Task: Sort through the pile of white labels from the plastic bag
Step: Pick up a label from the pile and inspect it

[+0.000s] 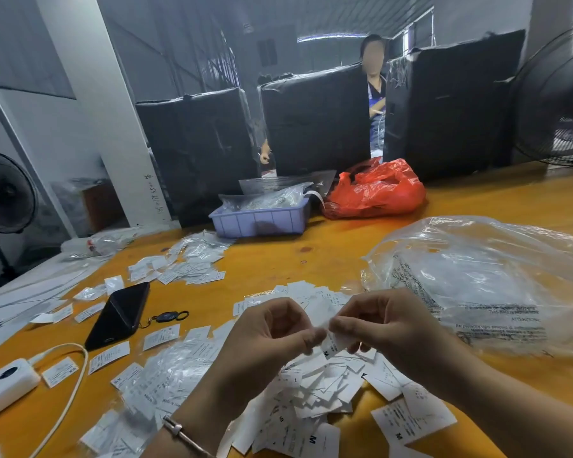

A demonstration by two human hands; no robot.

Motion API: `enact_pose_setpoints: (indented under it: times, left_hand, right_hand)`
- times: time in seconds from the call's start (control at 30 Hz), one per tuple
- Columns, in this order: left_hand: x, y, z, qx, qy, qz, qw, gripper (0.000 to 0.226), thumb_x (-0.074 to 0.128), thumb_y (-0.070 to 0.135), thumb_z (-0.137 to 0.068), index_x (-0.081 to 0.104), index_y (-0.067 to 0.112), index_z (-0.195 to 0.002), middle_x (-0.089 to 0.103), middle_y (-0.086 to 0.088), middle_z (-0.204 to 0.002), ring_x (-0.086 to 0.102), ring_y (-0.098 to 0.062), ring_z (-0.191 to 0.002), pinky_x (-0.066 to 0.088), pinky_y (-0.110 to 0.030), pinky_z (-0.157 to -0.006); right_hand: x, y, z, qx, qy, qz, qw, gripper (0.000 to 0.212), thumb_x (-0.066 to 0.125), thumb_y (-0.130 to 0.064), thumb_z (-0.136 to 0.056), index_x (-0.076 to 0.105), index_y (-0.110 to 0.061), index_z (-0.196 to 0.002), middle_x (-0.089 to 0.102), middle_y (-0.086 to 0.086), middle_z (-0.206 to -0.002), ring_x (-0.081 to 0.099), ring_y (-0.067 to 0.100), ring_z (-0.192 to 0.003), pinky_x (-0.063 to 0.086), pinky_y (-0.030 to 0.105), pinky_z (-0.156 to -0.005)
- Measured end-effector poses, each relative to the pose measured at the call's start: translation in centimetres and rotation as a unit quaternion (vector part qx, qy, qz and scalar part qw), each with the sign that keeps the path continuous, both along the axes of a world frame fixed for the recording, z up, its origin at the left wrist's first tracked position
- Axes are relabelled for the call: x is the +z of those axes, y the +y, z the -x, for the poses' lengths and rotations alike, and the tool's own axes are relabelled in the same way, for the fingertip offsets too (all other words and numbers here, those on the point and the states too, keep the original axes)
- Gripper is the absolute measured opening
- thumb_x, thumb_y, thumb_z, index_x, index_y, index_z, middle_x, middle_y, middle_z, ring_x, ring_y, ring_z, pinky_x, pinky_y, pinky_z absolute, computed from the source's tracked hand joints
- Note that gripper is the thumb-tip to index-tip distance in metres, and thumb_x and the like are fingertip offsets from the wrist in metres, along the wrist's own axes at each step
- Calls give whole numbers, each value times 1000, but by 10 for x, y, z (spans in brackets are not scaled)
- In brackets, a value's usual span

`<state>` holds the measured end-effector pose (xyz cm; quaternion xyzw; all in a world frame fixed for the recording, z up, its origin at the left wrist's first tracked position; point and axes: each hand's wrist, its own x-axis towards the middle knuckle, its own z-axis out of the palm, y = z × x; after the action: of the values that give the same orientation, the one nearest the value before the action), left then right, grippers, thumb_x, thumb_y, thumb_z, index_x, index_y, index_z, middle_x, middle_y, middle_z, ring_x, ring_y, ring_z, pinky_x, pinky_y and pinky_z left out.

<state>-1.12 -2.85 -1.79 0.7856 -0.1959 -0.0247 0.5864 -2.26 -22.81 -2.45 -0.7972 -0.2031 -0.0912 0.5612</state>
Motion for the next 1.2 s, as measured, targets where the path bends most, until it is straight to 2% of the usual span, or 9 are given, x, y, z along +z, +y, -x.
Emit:
enact_pose_setpoints:
  times: [0.17, 0.27, 0.37, 0.53, 0.73, 0.93, 1.03, 1.13, 1.2]
  left_hand:
    - [0, -4, 3, -12, -35, -61, 997, 20, 74, 28, -81, 74, 9, -82, 75, -6, -74, 69, -15, -64, 50, -19, -59]
    - [0, -2, 2, 1, -38, -42, 998, 11, 72, 18, -85, 76, 8, -82, 76, -7, -74, 71, -18, -63, 50, -22, -56]
    - [3, -1, 3, 13, -28, 14, 999, 17, 76, 24, -75, 76, 7, -79, 76, -11, -74, 72, -21, -63, 52, -22, -55]
    - [6, -1, 4, 16, -23, 68, 997, 23, 79, 27, -68, 76, 6, -77, 75, -16, -75, 71, -22, -61, 50, -21, -53]
    - [6, 0, 5, 9, -35, 70, 997, 22, 75, 28, -74, 78, 8, -80, 76, -13, -78, 73, -23, -65, 53, -21, -56]
    - [4, -1, 4, 12, -43, 73, 996, 26, 75, 35, -71, 80, 11, -82, 77, -9, -83, 71, -15, -72, 52, -18, -61]
    - [6, 0, 3, 26, -24, 103, 994, 27, 75, 39, -66, 81, 18, -83, 75, -5, -88, 62, -8, -75, 48, -16, -63]
    - [7, 1, 0, 3, 60, 187, 981, 11, 76, 21, -70, 77, 16, -79, 69, -2, -78, 58, -9, -68, 48, -18, -63]
    - [8, 1, 0, -14, 105, 231, 967, 11, 78, 4, -75, 69, 10, -81, 68, -8, -78, 63, -16, -69, 54, -23, -65]
  right_hand:
    - [0, 2, 2, -30, -79, 144, 986, 7, 72, -26, -82, 74, -20, -81, 67, -3, -71, 61, 12, -68, 53, 38, -65]
    - [6, -1, 3, -52, -130, 92, 986, 4, 72, -15, -80, 74, -17, -84, 69, -2, -75, 63, 10, -70, 54, 33, -64]
    - [13, -7, 3, -132, -172, -29, 976, 31, 69, 2, -81, 70, -24, -98, 70, -4, -79, 67, 10, -70, 57, 27, -66]
    - [22, -7, 11, -121, -212, -122, 962, 45, 74, 4, -76, 64, -21, -111, 70, 0, -82, 70, 12, -78, 56, 19, -69]
    - [24, -1, 16, -119, -257, -62, 957, 30, 76, 1, -75, 67, -21, -94, 70, -11, -80, 66, 7, -76, 50, 17, -58]
    - [20, -5, 12, -179, -307, -29, 934, 45, 71, 3, -81, 65, -26, -114, 68, -11, -87, 65, 8, -69, 53, 20, -54]
    - [15, -6, 6, -167, -281, 16, 945, 32, 63, 11, -83, 75, -15, -97, 66, -6, -82, 62, 7, -69, 50, 18, -58]
    - [12, 0, 3, -92, -122, 39, 987, 12, 65, -23, -85, 76, -20, -84, 68, -12, -82, 63, 6, -75, 47, 19, -61]
    - [8, 4, 3, -29, -40, 73, 996, 41, 66, -60, -78, 76, -21, -83, 69, -12, -84, 64, 4, -77, 49, 20, -62]
